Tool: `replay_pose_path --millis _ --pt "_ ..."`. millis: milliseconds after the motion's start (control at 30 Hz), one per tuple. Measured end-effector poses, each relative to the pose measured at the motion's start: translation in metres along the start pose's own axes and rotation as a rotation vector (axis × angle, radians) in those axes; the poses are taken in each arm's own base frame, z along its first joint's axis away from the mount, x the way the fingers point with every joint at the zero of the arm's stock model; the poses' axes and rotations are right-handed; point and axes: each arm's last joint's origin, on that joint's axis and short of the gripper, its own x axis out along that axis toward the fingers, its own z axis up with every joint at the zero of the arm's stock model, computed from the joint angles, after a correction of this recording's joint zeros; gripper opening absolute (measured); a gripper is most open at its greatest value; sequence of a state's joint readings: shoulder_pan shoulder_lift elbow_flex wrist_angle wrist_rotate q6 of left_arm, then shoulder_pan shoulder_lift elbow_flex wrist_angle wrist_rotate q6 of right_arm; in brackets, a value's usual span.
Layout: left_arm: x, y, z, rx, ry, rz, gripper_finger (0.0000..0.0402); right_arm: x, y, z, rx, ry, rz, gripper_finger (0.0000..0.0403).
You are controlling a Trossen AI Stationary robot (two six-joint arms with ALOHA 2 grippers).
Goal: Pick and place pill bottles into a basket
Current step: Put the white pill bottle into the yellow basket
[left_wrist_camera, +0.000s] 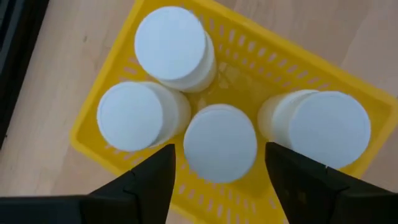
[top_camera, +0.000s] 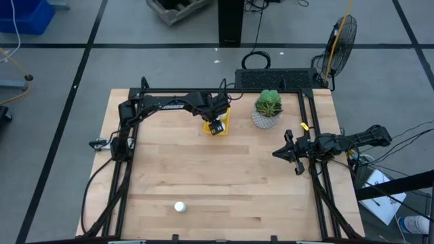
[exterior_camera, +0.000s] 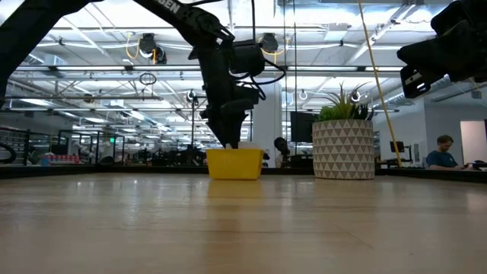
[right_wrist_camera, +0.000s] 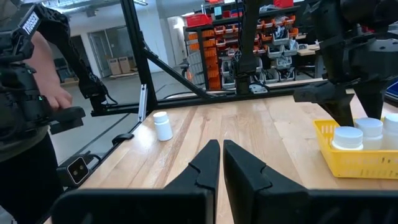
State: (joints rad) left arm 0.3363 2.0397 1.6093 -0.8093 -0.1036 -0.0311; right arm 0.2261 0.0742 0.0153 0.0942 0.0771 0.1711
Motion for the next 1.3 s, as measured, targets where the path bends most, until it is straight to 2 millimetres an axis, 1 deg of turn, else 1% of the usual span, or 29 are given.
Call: replay_pose_path --millis 333,433,567,633,800,1000,1200,1300 --pt "-0.01 0.007 -0.007 -0.006 0.057 0.016 0.0253 0.0 0.0 0.0 0.0 0.0 0.0 0.0016" --pt "-0.02 0.007 -0.013 0.0 0.099 0.009 0.0253 0.0 0.0 0.0 0.0 0.0 0.0 0.0016" --pt "-0.044 0.0 -0.022 0.001 0.14 0.006 0.0253 0.0 0.0 0.0 0.0 0.0 0.0 0.0016" --pt "-0.06 -0.005 -0.027 0.016 0.145 -0.011 0.0253 0.0 0.0 0.0 0.0 0.0 0.001 0.0016" --pt "-0.108 -0.028 -0.043 0.052 0.118 -0.107 0.0253 0.0 0.0 0.0 0.0 -0.001 0.0 0.0016" --pt "-0.165 -0.057 -0.067 0.078 0.017 -0.16 0.0253 0.0 0.0 0.0 0.0 0.0 0.0 0.0016" --pt "-0.205 -0.079 -0.092 0.068 -0.045 -0.22 0.0253 0.0 0.0 0.0 0.0 0.002 0.0 0.0016" --pt "-0.219 -0.087 -0.104 0.054 -0.05 -0.245 0.0253 0.0 0.0 0.0 -0.001 0.002 0.0 0.0016"
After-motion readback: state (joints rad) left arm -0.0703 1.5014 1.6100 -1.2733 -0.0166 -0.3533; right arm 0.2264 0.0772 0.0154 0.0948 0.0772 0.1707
